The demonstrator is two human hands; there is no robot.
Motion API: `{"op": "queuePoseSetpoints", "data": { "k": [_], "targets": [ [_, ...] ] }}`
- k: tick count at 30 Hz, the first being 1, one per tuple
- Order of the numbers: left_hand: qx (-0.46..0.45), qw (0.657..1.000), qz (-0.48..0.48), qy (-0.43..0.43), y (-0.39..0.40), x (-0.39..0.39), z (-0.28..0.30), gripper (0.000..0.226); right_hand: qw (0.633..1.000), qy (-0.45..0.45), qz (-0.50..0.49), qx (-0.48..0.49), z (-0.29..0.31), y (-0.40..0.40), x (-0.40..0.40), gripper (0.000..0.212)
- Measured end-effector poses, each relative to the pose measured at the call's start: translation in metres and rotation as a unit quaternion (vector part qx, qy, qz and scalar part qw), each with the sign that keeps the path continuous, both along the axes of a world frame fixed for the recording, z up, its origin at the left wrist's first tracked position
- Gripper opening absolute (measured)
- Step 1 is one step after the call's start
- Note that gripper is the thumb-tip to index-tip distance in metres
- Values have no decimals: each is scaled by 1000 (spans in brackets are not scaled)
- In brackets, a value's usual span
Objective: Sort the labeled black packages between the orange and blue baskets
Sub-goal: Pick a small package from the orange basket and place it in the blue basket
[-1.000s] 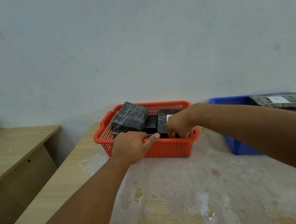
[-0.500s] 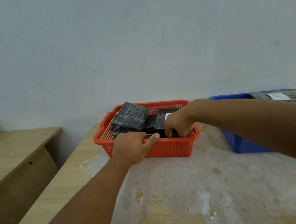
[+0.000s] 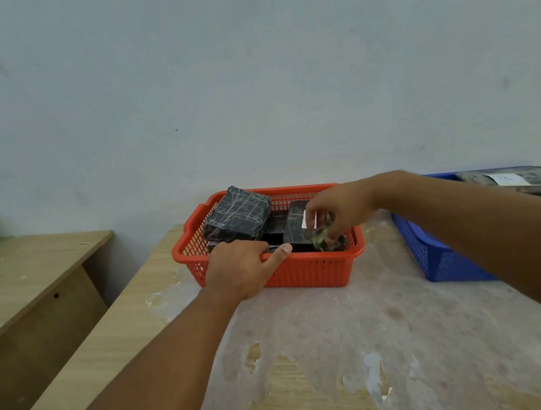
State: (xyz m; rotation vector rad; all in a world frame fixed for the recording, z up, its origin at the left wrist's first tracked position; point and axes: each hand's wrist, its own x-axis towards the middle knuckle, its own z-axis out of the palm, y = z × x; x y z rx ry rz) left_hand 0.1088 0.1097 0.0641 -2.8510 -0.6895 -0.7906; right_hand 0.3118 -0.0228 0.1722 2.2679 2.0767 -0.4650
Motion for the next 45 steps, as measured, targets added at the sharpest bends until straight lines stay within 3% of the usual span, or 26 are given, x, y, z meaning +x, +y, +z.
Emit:
{"op": "queuePoseSetpoints", "data": {
  "k": [4, 10, 14, 17, 21, 29, 34, 39, 42, 45],
  "targets": [
    [20, 1000, -2, -10, -1, -1, 1, 79, 983, 144, -41, 101, -9, -17, 14, 51],
    [11, 1000, -6, -6, -1, -1, 2, 79, 932, 310, -59, 178, -22, -23, 10, 43],
    [1, 1000, 0, 0, -1, 0, 2, 80, 878, 421, -82, 212, -29, -22, 2, 33],
    [-1, 1000, -1, -2, -2, 0, 3, 80, 838, 478, -115, 237, -31, -19, -3, 10],
    [-3, 1000, 2, 0, -3, -2, 3, 80, 846, 414, -126, 310, -41, -17, -6, 18],
    [0, 1000, 8, 1, -4, -2, 4, 78, 865, 382, -78, 317, -53, -21, -6, 66],
    [0, 1000, 11, 1, -2, -1, 3, 77, 871, 370, -67, 316, -57, -26, -8, 59],
    [-28, 998, 31, 39, -2, 0, 9, 81, 831, 423, -119, 341, -47, -53, 4, 44],
    [-130, 990, 38, 26, -1, 1, 18, 70, 820, 366, -216, 384, -37, -80, 32, 42],
    [-281, 952, -18, -124, -13, 10, 35, 39, 812, 337, -279, 385, -31, -114, 72, 42]
  ]
}}
